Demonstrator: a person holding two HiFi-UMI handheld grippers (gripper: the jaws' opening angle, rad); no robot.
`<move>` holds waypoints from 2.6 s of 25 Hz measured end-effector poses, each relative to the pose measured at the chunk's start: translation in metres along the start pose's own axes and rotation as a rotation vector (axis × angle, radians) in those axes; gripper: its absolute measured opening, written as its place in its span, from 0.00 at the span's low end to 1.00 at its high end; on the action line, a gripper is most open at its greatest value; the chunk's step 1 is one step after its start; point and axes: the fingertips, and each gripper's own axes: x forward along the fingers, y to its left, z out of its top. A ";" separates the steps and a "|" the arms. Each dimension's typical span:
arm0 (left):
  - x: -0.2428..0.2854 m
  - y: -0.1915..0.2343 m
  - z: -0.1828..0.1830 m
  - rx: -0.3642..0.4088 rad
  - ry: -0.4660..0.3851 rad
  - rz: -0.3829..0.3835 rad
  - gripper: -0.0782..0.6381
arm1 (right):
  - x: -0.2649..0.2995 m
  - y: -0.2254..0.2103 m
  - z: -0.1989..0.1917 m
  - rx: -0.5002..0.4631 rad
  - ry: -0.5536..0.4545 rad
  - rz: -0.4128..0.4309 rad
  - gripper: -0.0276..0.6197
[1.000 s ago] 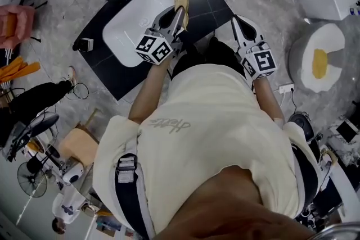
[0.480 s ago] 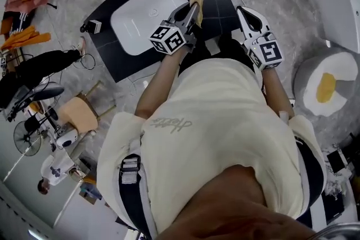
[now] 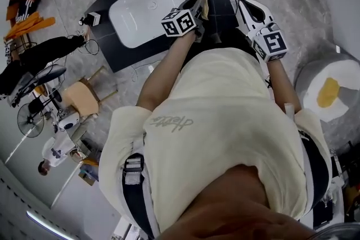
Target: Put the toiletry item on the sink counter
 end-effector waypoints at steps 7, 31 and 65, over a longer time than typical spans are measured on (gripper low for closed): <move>0.031 0.025 -0.031 -0.153 0.080 0.085 0.15 | 0.003 -0.015 -0.003 0.014 0.009 0.022 0.03; 0.052 0.043 -0.049 -0.292 0.124 0.216 0.21 | 0.001 -0.045 -0.022 0.064 0.059 0.039 0.03; -0.075 0.004 0.039 -0.290 -0.189 -0.167 0.29 | 0.038 0.062 0.020 -0.062 0.049 0.165 0.03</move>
